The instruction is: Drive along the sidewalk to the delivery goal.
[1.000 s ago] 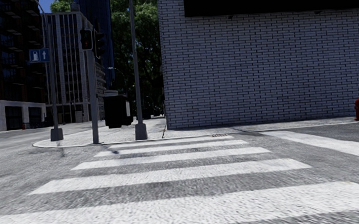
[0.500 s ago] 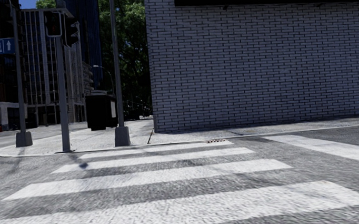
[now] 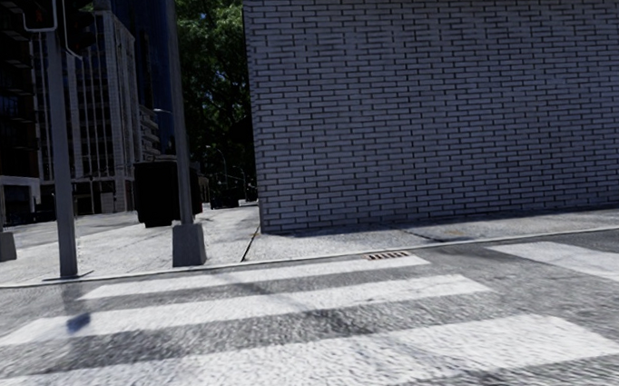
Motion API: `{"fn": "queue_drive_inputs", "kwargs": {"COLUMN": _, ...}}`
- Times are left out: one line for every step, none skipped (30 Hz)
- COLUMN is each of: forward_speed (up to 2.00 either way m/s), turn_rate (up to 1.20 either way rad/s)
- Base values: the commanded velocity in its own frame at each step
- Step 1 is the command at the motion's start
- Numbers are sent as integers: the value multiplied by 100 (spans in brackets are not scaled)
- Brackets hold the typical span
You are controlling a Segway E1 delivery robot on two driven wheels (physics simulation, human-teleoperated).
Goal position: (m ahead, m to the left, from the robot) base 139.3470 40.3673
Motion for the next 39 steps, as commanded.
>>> {"fn": "queue_drive_inputs", "kwargs": {"forward_speed": 200, "turn_rate": 0}}
{"fn": "queue_drive_inputs", "kwargs": {"forward_speed": 200, "turn_rate": 0}}
{"fn": "queue_drive_inputs", "kwargs": {"forward_speed": 200, "turn_rate": 0}}
{"fn": "queue_drive_inputs", "kwargs": {"forward_speed": 200, "turn_rate": 0}}
{"fn": "queue_drive_inputs", "kwargs": {"forward_speed": 200, "turn_rate": 0}}
{"fn": "queue_drive_inputs", "kwargs": {"forward_speed": 200, "turn_rate": 0}}
{"fn": "queue_drive_inputs", "kwargs": {"forward_speed": 200, "turn_rate": 0}}
{"fn": "queue_drive_inputs", "kwargs": {"forward_speed": 200, "turn_rate": 0}}
{"fn": "queue_drive_inputs", "kwargs": {"forward_speed": 200, "turn_rate": 0}}
{"fn": "queue_drive_inputs", "kwargs": {"forward_speed": 200, "turn_rate": 0}}
{"fn": "queue_drive_inputs", "kwargs": {"forward_speed": 200, "turn_rate": 0}}
{"fn": "queue_drive_inputs", "kwargs": {"forward_speed": 200, "turn_rate": 0}}
{"fn": "queue_drive_inputs", "kwargs": {"forward_speed": 200, "turn_rate": 0}}
{"fn": "queue_drive_inputs", "kwargs": {"forward_speed": 200, "turn_rate": 0}}
{"fn": "queue_drive_inputs", "kwargs": {"forward_speed": 200, "turn_rate": 0}}
{"fn": "queue_drive_inputs", "kwargs": {"forward_speed": 200, "turn_rate": 0}}
{"fn": "queue_drive_inputs", "kwargs": {"forward_speed": 200, "turn_rate": 0}}
{"fn": "queue_drive_inputs", "kwargs": {"forward_speed": 200, "turn_rate": 0}}
{"fn": "queue_drive_inputs", "kwargs": {"forward_speed": 200, "turn_rate": 0}}
{"fn": "queue_drive_inputs", "kwargs": {"forward_speed": 200, "turn_rate": 0}}
{"fn": "queue_drive_inputs", "kwargs": {"forward_speed": 200, "turn_rate": 0}}
{"fn": "queue_drive_inputs", "kwargs": {"forward_speed": 200, "turn_rate": 0}}
{"fn": "queue_drive_inputs", "kwargs": {"forward_speed": 200, "turn_rate": 0}}
{"fn": "queue_drive_inputs", "kwargs": {"forward_speed": 200, "turn_rate": 0}}
{"fn": "queue_drive_inputs", "kwargs": {"forward_speed": 200, "turn_rate": 0}}
{"fn": "queue_drive_inputs", "kwargs": {"forward_speed": 200, "turn_rate": 0}}
{"fn": "queue_drive_inputs", "kwargs": {"forward_speed": 200, "turn_rate": 0}}
{"fn": "queue_drive_inputs", "kwargs": {"forward_speed": 200, "turn_rate": 1}}
{"fn": "queue_drive_inputs", "kwargs": {"forward_speed": 200, "turn_rate": 1}}
{"fn": "queue_drive_inputs", "kwargs": {"forward_speed": 200, "turn_rate": 4}}
{"fn": "queue_drive_inputs", "kwargs": {"forward_speed": 200, "turn_rate": 6}}
{"fn": "queue_drive_inputs", "kwargs": {"forward_speed": 200, "turn_rate": 9}}
{"fn": "queue_drive_inputs", "kwargs": {"forward_speed": 200, "turn_rate": 9}}
{"fn": "queue_drive_inputs", "kwargs": {"forward_speed": 200, "turn_rate": 11}}
{"fn": "queue_drive_inputs", "kwargs": {"forward_speed": 200, "turn_rate": 13}}
{"fn": "queue_drive_inputs", "kwargs": {"forward_speed": 200, "turn_rate": 14}}
{"fn": "queue_drive_inputs", "kwargs": {"forward_speed": 200, "turn_rate": 14}}
{"fn": "queue_drive_inputs", "kwargs": {"forward_speed": 200, "turn_rate": 14}}
{"fn": "queue_drive_inputs", "kwargs": {"forward_speed": 200, "turn_rate": 15}}
